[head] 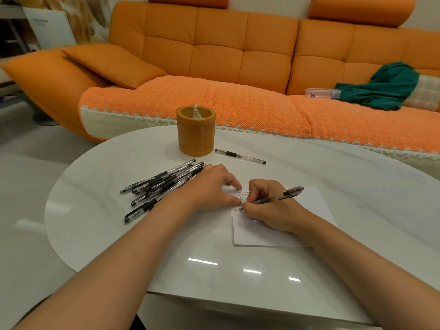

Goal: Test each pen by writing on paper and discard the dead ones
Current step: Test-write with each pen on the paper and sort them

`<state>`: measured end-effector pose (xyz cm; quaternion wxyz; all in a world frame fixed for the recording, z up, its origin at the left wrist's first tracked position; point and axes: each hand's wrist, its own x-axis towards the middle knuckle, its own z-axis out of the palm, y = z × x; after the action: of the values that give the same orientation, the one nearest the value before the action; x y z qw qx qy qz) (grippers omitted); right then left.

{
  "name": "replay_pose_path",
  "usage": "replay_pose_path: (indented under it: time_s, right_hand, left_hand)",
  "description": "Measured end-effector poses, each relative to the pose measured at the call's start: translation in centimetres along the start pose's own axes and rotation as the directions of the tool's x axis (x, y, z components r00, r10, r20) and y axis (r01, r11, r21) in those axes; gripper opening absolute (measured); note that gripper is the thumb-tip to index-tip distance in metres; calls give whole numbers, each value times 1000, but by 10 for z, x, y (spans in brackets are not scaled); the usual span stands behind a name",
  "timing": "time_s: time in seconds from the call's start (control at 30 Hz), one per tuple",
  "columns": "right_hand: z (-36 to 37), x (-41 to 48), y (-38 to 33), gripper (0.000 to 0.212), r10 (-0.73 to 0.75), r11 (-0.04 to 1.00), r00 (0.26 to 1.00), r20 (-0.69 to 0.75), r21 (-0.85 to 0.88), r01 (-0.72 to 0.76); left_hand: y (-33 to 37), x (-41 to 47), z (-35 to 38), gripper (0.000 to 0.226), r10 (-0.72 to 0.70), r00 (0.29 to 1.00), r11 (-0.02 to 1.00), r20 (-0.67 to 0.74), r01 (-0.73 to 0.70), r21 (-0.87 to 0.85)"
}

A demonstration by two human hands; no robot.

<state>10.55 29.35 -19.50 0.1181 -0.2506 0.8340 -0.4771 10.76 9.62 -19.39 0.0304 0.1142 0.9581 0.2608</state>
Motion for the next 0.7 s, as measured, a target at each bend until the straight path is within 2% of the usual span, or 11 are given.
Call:
replay_pose_path:
  time_s: [0.53, 0.7]
  right_hand:
    - [-1, 2, 3, 21, -24, 999, 1000, 18, 21, 24]
    - [-6, -1, 2, 18, 21, 991, 994, -110, 130, -6]
  left_hand:
    - [0, 0, 0, 41, 3, 1000, 1000, -3, -3, -2]
    - [2, 1, -1, 41, -9, 1000, 1000, 9, 8, 8]
